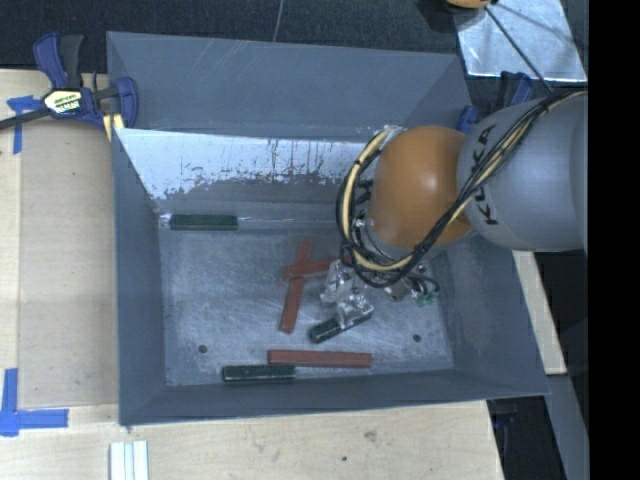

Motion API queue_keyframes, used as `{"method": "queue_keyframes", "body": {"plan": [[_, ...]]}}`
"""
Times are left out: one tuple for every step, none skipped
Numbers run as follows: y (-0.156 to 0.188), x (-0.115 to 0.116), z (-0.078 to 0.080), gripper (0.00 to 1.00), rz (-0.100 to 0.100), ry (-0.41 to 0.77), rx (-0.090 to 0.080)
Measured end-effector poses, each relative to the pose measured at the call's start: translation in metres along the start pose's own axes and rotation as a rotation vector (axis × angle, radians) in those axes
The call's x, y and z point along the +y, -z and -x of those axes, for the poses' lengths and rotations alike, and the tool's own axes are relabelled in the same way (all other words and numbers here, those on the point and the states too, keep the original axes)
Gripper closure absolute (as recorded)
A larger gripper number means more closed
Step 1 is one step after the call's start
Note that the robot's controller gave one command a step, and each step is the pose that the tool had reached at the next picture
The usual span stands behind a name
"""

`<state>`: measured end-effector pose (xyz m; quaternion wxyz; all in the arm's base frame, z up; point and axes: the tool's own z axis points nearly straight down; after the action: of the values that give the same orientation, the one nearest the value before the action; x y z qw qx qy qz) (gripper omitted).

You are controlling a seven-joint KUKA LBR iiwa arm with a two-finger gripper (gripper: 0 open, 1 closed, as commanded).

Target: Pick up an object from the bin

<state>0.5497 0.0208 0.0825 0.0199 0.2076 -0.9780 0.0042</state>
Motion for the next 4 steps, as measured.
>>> {"method": "queue_keyframes", "body": {"plan": [[-0.007, 0.004, 0.005, 0.0, -0.005, 0.032, -0.051], [-0.007, 0.004, 0.005, 0.0, -0.005, 0.032, -0.051], [0.022, 0.075, 0.11, 1.0, -0.002, 0.103, -0.045], [0.022, 0.075, 0.11, 0.0, -0.002, 0.102, -0.045]]}}
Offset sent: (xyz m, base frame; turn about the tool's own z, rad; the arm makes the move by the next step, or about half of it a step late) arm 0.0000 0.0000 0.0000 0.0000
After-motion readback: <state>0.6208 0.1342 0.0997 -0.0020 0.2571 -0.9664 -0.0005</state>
